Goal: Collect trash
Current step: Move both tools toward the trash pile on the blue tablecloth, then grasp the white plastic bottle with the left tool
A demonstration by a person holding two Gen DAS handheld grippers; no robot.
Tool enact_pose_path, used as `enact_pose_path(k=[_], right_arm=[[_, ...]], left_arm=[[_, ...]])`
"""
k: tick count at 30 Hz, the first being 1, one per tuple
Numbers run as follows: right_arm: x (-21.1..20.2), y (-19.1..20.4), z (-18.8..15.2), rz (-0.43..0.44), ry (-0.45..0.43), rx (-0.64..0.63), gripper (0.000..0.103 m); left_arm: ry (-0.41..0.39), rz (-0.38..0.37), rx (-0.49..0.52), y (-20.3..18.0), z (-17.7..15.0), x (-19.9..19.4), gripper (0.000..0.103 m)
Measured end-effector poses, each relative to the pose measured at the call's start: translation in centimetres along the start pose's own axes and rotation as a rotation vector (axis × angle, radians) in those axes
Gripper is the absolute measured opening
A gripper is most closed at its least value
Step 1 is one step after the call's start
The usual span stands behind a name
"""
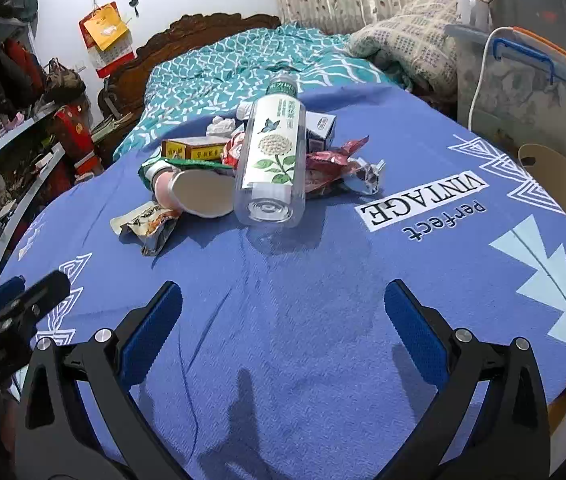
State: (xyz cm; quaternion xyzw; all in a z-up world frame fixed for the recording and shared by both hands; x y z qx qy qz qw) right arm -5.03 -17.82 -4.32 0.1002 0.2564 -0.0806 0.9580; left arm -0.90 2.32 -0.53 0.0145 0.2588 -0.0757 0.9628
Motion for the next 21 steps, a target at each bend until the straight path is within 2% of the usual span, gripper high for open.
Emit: enact_pose_path(k=[3,7,9,11,16,18,21], right_arm=[[0.1,0.1,-0.1,0.001,-0.003,-0.007,0.1],[0.4,0.0,-0.1,0.016,0.003,0.006,0.1],[0.5,-0.1,0.0,0.023,-0.001,0.013,0.1],[0.5,-0.5,0.1,0.029,-0.019,0.029,0.096],[1.4,-1.3,2.0,0.042,-0.062,0.05,0.069],[2.5,-1.4,3.3,0.044,-0.083,0.043,0.067],[5.6,-0.6,5.4,0.068,-0.065,0.03,0.067]], left_arm=[[0.03,-0.035,-0.047,0.9,-0.5,0.1,0.094],[0.02,-0.055,-0.107,2.0,-0.7,-0.4,0.094],[0.007,-0.115,-0.119,1.9,-0.8,-0.7,0.094],[0.007,-0.15,-0.109,1.5,-1.0,-0.7,0.094],[0.012,-0.124,-0.069,1.6,-0.6,0.4,0.094],[0.002,-0.103,-0.078,2.3,0.1,0.9,0.094],[0.009,-0.12,-0.114,3.1,0.7,1.3,0.094]])
Point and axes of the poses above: each gripper's, at about its wrist camera, not at the fingertips, and x roughly the way its jaws point, y to its left, z to its top, the point moved 1 cm from there along x, roughly the way its jaws point, and after that the axes turned 15 degrees about -y, right-handed, at the moved point
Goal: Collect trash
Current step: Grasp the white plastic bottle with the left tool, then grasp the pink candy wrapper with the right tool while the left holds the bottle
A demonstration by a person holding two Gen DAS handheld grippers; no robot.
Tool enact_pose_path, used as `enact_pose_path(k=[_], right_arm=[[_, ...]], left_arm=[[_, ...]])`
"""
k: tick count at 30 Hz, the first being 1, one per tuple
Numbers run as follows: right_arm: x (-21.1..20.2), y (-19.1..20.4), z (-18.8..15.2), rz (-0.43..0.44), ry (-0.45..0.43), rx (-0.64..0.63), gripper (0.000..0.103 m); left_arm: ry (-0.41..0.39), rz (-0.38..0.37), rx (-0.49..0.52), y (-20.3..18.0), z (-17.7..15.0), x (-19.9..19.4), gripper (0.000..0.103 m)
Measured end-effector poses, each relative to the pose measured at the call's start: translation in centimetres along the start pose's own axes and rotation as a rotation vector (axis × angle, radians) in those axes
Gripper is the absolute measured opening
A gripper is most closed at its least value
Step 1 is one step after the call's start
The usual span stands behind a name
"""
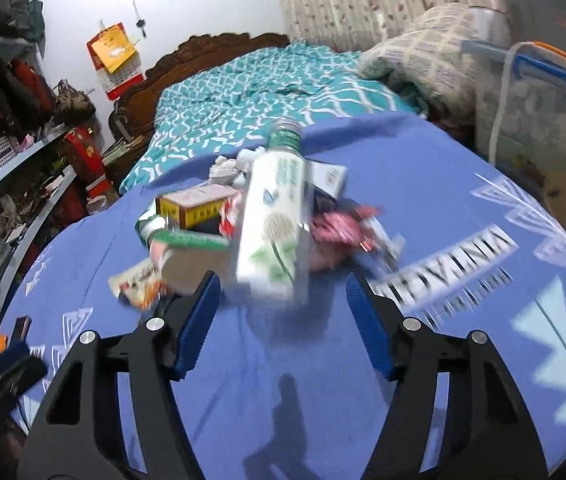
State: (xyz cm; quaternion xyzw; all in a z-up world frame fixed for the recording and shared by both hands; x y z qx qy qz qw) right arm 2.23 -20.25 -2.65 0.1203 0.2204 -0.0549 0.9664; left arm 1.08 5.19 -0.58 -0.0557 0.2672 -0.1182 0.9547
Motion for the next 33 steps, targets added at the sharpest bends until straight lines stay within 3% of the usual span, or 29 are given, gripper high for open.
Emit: enact_pose_path(k=[3,5,7,12,14,15,17,18,20,21,23,27,31,32,33], right_arm=[[4.0,0.3,0.9,-0.002,0.059,0.002,0.067],[7.0,0.3,0.8,0.012,0.145,0.017,0.066],[7.8,-0.1,0.5,0.054,0.178,0.051,0.063],[1.2,-1.4,-0.9,0.154,0.161,0.194,0.064],[-1.7,-0.8,-3.0,0.238,0.176,0.21,0.068],[-2.5,-0.5,-3.7,0.277,0.187,0.202,0.08],[-4.4,-1.7,-4.0,0.252,0.121,0.196,0.083],[-5.1,-2.5,-3.6,0.236,0.074,0.2,0.082],[-5.8,-4.9,-2.5,0.187,0.004,0.217,0.075],[-5.7,-6.3,-1.8,0.146,-0.016,0.224,0.066],[-3.7,-8.5,-0.7,0.084,-0.005,0.211,0.058],[1.6,-12.0,0.2,0.061,0.078,0.269,0.056],[6.6,-13.1,0.8,0.073,0.137,0.312,0.056],[7.8,-13.1,1.0,0.073,0.157,0.319,0.052],[8.5,-12.7,0.8,0.1,0.179,0.337,0.032]], left_arm=[[-0.006,-0.007,0.015,-0.2,0.2,-0.3,0.09],[0.0,-0.022,0.036,-0.6,0.2,-0.4,0.087],[0.012,-0.034,0.054,-1.0,0.1,-0.3,0.08],[0.045,-0.104,0.071,-1.9,0.3,0.3,0.076],[0.064,-0.147,0.063,-2.7,0.6,0.8,0.078],[0.075,-0.181,0.06,-3.5,0.9,1.3,0.078],[0.091,-0.213,0.063,-4.9,1.3,2.2,0.081],[0.091,-0.216,0.073,-5.7,1.3,2.6,0.088],[0.116,-0.203,0.109,-7.7,0.8,3.8,0.089],[0.136,-0.216,0.121,-8.6,0.5,4.2,0.089],[0.159,-0.208,0.161,-10.5,-0.1,5.0,0.09],[0.142,-0.123,0.299,-13.6,-1.4,6.5,0.089],[0.142,-0.07,0.355,-13.7,-2.5,6.6,0.09],[0.149,-0.06,0.364,-13.6,-2.7,6.8,0.09],[0.156,-0.06,0.368,-13.5,-2.9,6.9,0.09]])
Point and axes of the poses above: each gripper's, at about its wrist camera, not at the fingertips, and x roughly the way its jaws point, y to its left, z to its top, the point moved 1 cm from there along x, roughly the way its jaws point, and after that the axes turned 15 degrees about -y, right-handed, at the moved point
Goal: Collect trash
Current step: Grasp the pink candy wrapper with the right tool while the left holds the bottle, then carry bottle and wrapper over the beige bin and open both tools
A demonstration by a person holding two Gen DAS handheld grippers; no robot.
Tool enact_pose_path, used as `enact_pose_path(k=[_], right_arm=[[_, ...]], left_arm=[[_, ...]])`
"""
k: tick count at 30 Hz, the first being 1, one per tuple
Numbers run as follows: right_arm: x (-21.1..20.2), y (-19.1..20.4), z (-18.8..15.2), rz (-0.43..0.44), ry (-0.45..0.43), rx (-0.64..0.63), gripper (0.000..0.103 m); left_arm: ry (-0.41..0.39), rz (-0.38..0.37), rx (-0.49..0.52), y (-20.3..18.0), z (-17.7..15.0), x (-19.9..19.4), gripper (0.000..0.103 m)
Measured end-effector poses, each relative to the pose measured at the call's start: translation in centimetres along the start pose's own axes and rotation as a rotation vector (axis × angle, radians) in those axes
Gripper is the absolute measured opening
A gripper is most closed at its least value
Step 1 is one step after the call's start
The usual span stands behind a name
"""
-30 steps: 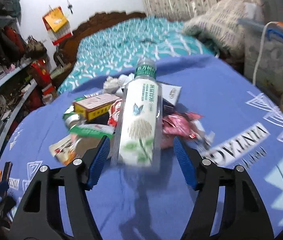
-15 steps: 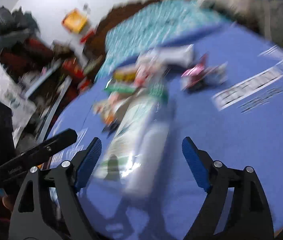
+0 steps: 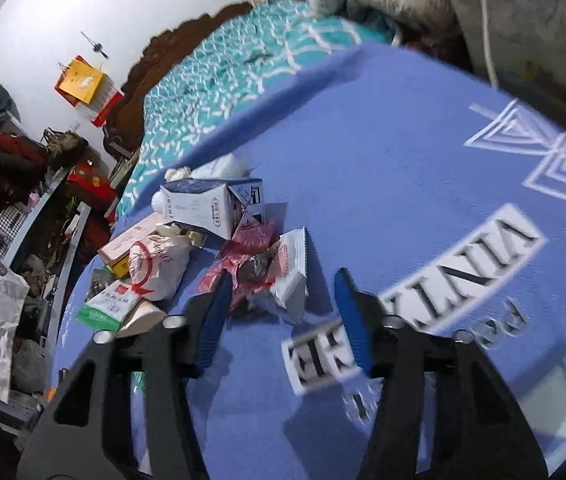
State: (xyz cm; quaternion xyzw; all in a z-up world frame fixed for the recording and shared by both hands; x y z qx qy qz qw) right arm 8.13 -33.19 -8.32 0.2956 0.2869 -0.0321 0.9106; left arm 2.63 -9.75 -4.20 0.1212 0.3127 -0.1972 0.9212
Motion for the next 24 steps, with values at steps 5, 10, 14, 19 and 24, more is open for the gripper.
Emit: enact_pose_path(k=[5,10,14,19,24], right_arm=[[-2.2,0.1,-1.2,0.055,-0.027,0.028,0.019],[-10.0,0.4,-2.2,-0.033,-0.218,-0.139,0.019],[-13.8,-1.4,-2.4,-0.122,-0.303,-0.189,0.018],[-15.7,-5.4,-2.8,-0.162,-0.295,-0.09,0.018],[-17.8,-8.1,-3.4,-0.147,-0.319,0.002,0.018]], left_arm=[[0.015,-0.053,0.021,0.0,-0.7,-0.1,0.065],[-0.006,-0.114,-0.001,-0.3,-0.9,-1.3,0.061],[-0.049,-0.189,0.022,-1.9,0.4,-2.4,0.06],[-0.046,-0.254,0.051,-4.1,1.4,-2.0,0.059],[-0.029,-0.314,0.05,-5.7,2.3,-1.9,0.058]])
Point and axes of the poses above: each gripper's, at about its wrist camera, not at the fingertips, and x roughly the way its jaws point, y to its left, z to its top, the point moved 1 cm from there along x, roughly the way its jaws point, and after that the axes turned 15 degrees about -y, right-handed, at the moved point
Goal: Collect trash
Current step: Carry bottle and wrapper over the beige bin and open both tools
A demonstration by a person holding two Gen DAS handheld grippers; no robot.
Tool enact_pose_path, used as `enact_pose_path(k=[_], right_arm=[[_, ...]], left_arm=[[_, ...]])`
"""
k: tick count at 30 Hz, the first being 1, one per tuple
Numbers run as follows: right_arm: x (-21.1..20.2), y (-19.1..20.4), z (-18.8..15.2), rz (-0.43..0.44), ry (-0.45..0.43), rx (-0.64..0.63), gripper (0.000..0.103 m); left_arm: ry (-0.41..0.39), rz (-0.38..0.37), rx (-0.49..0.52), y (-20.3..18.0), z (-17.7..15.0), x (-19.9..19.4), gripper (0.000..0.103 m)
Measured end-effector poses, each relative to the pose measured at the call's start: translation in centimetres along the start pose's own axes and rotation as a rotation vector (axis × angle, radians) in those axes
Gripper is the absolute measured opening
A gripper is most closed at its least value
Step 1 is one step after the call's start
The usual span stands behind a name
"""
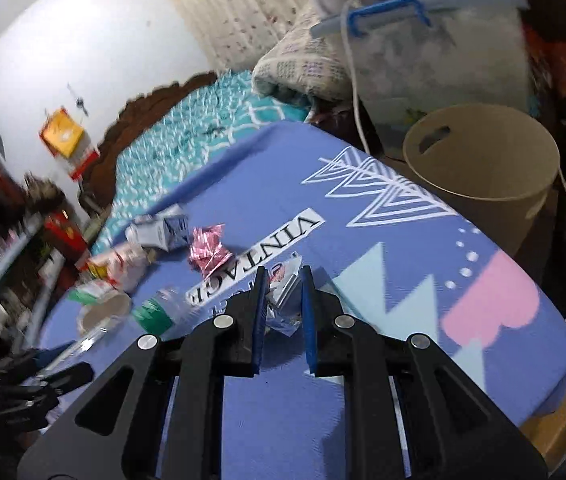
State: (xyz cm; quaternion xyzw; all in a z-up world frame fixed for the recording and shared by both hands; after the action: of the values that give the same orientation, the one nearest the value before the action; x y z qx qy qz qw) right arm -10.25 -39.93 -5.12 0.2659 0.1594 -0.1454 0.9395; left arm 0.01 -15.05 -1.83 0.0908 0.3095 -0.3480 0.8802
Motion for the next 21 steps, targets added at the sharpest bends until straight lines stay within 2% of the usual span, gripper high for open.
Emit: enact_pose_path(k=[7,10,13,17,21], right_arm=[[-0.9,-2.8,4.6,-0.052,-0.114,0.009,0.018],[-0.7,-5.3,7.2,-0.113,-0.173,-0.001,0.018],[-0.4,-8.0,9.2,-0.177,-0.209,0.005,0.018],[0.2,-11.6,10.9,-0.249,-0.235,0.017,0.018],[1.7,-14.5,11.7,-0.325,-0.217,0.0,0.018]], left_arm=[[-0.021,-0.115,0.029,-3.3,4.3,2.0,0.057],[-0.034,-0.159,0.079,-5.6,6.3,4.2,0.057],[-0.013,-0.201,0.106,-8.1,8.1,7.0,0.056],[-0.002,-0.274,0.119,-11.6,10.6,10.6,0.056],[-0.011,-0.33,0.159,-16.2,13.3,14.6,0.056]])
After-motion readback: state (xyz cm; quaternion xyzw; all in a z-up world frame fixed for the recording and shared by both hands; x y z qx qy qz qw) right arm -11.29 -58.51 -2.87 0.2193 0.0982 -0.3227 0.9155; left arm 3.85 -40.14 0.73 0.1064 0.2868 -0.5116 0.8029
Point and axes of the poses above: each gripper's, at about its wrist camera, not at the fingertips, and x roughly the way its jaws point, y to its left, z to its top, the point moved 1 cm from there along x, roughly the way its jaws point, and after that the axes turned 15 degrees about -y, right-handed, at the moved point
